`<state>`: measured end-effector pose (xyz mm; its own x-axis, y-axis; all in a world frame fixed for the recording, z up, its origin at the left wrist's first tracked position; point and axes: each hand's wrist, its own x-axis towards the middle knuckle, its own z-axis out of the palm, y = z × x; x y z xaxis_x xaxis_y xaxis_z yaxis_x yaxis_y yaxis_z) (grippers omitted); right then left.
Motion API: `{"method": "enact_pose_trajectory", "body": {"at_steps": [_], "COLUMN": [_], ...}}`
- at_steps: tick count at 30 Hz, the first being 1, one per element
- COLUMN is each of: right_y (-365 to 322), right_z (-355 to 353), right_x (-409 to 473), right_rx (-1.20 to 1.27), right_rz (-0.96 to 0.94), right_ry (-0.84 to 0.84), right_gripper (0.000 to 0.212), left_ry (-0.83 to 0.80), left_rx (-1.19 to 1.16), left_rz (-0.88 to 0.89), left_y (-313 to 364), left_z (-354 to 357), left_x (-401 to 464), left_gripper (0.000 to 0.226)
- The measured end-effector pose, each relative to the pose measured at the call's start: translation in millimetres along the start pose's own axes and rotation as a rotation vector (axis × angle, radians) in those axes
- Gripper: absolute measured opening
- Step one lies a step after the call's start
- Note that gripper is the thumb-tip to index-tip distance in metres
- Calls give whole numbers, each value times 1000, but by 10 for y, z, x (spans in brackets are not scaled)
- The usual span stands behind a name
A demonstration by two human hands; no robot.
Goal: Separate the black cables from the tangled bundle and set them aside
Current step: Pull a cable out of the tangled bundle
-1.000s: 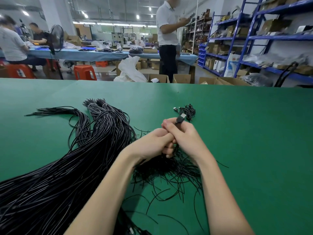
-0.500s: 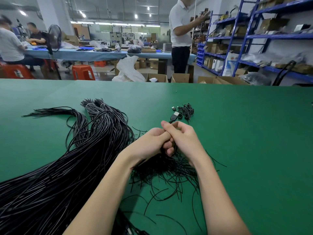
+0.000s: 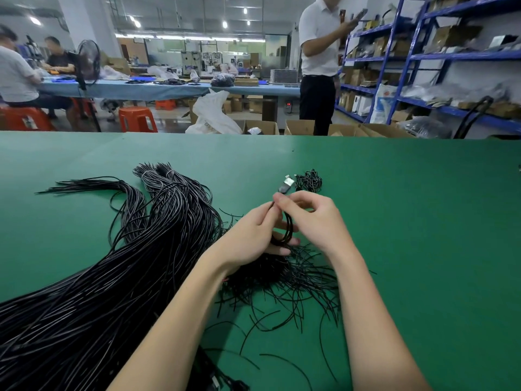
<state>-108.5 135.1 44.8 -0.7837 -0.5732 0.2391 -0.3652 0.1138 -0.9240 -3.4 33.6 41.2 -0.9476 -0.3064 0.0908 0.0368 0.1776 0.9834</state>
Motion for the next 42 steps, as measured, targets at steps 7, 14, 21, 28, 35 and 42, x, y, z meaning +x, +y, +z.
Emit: {"method": "enact_pose_trajectory", "body": {"at_steps": [7,14,21,28,35,42], "right_y": [-41,-66,-44,-263,-291,-214], "right_z": [-25,47,69,-29,126,173], "right_x": [-11,-14,-14,-140,-241,-215], "right_rx": [11,-3,-106,-195,-398,-294], "right_rz": [32,-34,48,9,138,99], "right_ry": [-127,-14,-11,-277,-439,-259], "right_gripper": [25,24,29,26,21,29], "left_ry": [-2,-128,-103,263,373,362], "left_rx": [27,-133,-513,-566,-526,-292], "left_rz": [-18,-157,-254,-190,-116,-103], "left_y": [-42,-36,-43,-43,-26,-89], "left_z": [4,22,-27,-63,-31,-2], "left_x": [13,7,18,91,79,87], "left_gripper": [38,35,29,26,28,32]}}
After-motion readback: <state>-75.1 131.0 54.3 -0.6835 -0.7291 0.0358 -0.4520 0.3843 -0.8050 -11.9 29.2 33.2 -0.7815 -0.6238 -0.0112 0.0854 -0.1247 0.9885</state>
